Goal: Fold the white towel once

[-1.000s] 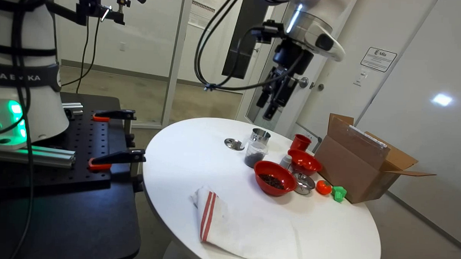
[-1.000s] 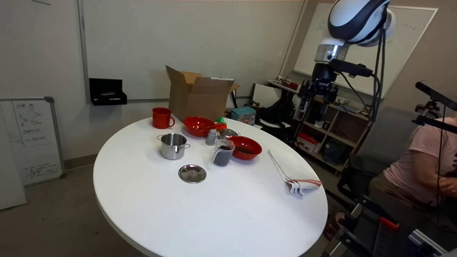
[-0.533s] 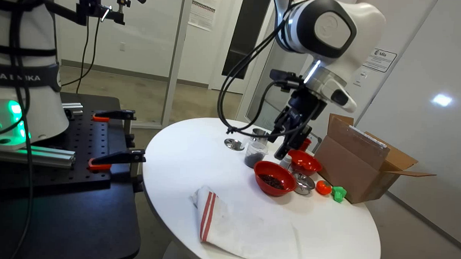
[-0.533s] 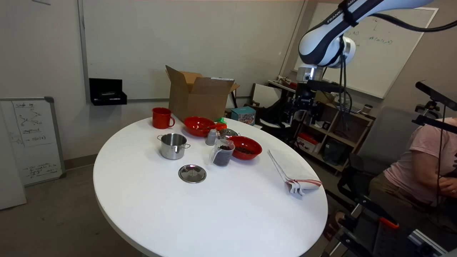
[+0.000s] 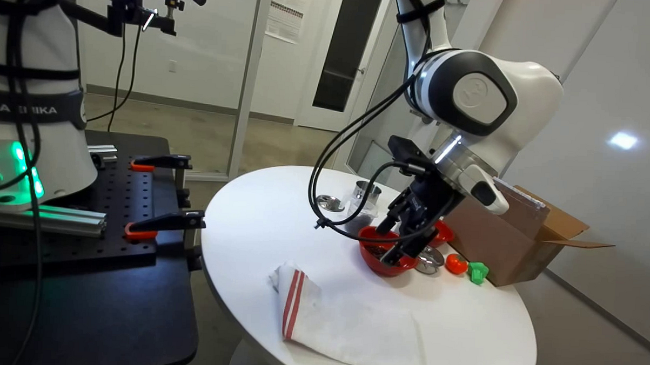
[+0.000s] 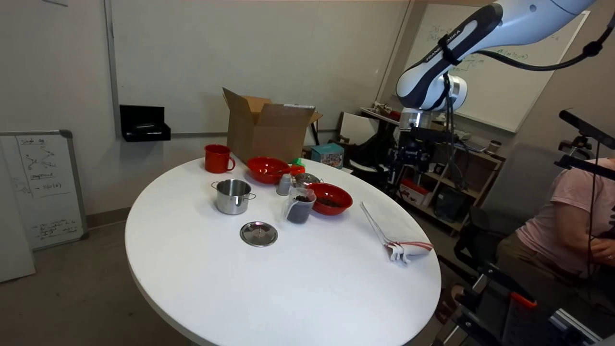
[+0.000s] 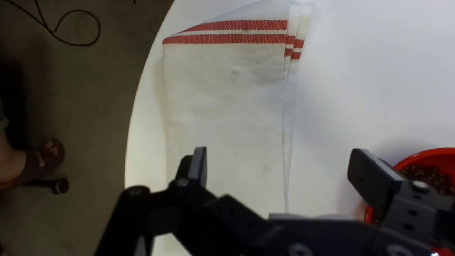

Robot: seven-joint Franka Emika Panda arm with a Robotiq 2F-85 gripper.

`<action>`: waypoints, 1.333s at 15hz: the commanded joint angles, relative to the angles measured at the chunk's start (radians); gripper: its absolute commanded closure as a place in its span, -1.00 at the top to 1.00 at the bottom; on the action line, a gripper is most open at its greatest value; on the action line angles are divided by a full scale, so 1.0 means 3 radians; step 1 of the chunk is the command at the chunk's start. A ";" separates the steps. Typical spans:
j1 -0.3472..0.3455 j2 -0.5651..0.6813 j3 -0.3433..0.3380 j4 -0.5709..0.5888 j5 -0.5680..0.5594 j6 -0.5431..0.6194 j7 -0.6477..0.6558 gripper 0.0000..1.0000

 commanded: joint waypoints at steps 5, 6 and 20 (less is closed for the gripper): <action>0.0047 0.0305 -0.0062 0.0258 0.0055 0.0270 0.0318 1.00; 0.0039 0.0348 -0.0072 0.0284 0.0083 0.0412 0.0396 1.00; -0.0135 0.1210 -0.0133 0.1043 0.0191 0.0769 0.0632 1.00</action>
